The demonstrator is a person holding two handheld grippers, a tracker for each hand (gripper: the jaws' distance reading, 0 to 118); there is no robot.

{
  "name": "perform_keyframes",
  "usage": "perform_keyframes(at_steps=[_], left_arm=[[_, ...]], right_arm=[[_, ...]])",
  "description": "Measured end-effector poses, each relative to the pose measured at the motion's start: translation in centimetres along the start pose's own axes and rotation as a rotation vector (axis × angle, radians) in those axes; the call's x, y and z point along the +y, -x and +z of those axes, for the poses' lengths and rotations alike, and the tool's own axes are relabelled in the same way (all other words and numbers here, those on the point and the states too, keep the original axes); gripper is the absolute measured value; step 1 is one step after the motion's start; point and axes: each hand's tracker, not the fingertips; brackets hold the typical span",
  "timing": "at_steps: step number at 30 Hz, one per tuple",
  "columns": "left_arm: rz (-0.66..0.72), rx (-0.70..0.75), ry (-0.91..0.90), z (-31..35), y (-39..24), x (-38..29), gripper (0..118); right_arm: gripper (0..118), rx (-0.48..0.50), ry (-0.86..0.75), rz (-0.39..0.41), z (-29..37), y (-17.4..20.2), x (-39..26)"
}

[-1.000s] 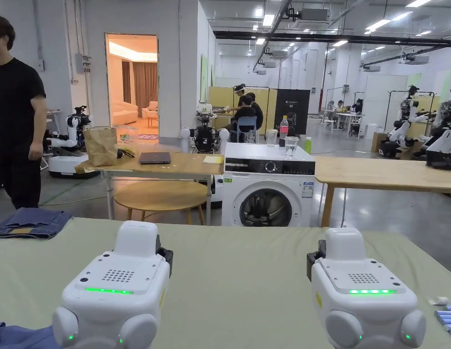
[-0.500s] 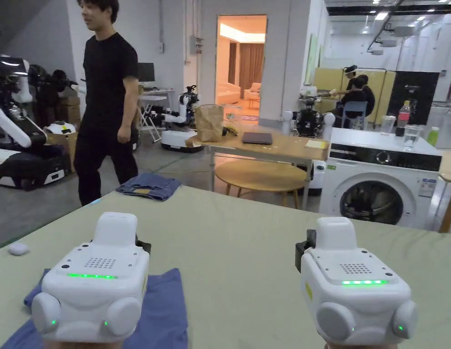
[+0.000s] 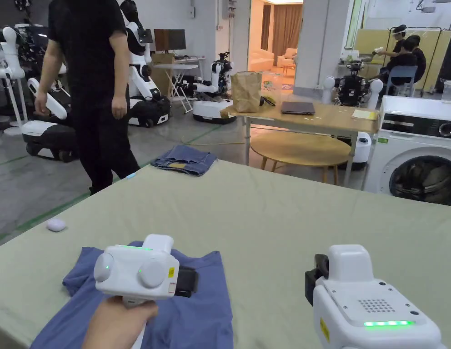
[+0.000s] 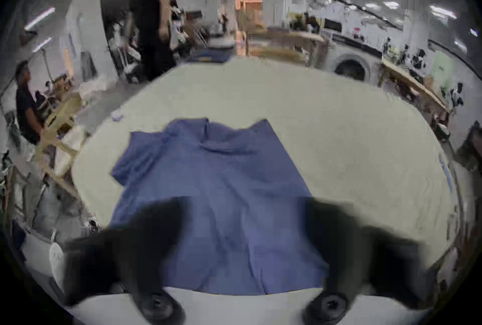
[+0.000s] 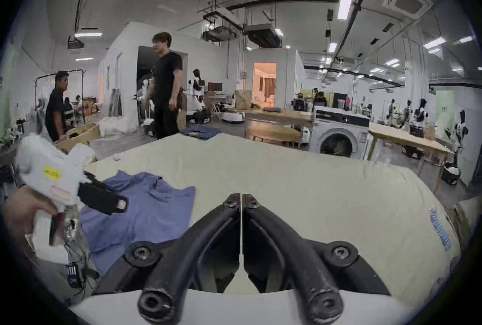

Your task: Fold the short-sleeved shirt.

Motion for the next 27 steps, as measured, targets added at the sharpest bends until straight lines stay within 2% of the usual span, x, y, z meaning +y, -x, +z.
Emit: perform_keyframes(at_steps=[3,7,10,12,13,14,15,16,17,18,21,23,27], left_arm=[[0.004,0.028,0.056,-4.4,0.1,1.6,117],[0.066,-0.056,0.186,-11.2,-0.6,1.1,117],[0.116,-0.109,0.21,-15.1,-1.4,0.1,114],[0.068,-0.029,0.263,-17.0,-2.4,-0.6,104],[0.002,0.013,0.239,-16.9,-2.5,-0.8,103],[0.003,0.003,0.188,-15.9,-2.7,-0.6,96],[0.005,0.004,0.179,-15.2,-2.8,-0.4,73],[-0.017,-0.001,0.135,-14.3,-2.9,-0.3,32],[-0.033,0.026,0.119,-13.7,-2.8,-0.3,3],[-0.034,0.048,0.13,-13.7,-2.6,-0.5,0],[-0.008,-0.03,0.17,-14.3,-1.1,-0.9,0],[0.044,-0.072,0.116,-13.1,-1.5,-0.1,0],[-0.015,-0.175,0.002,-9.1,-6.9,3.1,0]], right_arm=[[0,-0.036,0.037,0.018,-1.7,-0.3,-0.9],[0,-0.067,0.082,0.004,-3.6,-1.0,-2.1],[0,-0.083,0.103,0.013,-4.3,-1.2,-2.8],[0,-0.089,0.116,0.015,-4.6,-1.4,-3.1],[0,-0.091,0.124,0.016,-4.6,-1.5,-3.2],[0,-0.09,0.129,0.021,-4.4,-1.5,-3.2],[0,-0.089,0.127,0.028,-4.2,-1.6,-3.3],[0,-0.092,0.122,0.037,-4.1,-1.7,-3.3],[0,-0.095,0.118,0.038,-4.0,-1.9,-3.3],[0,-0.097,0.119,0.035,-3.9,-2.2,-3.3],[0,-0.097,0.121,0.005,-3.1,-3.3,-3.3],[0,-0.11,0.118,0.0,-2.2,-4.4,-3.3],[0,-0.153,0.109,-0.02,-0.2,-7.4,-3.1]])
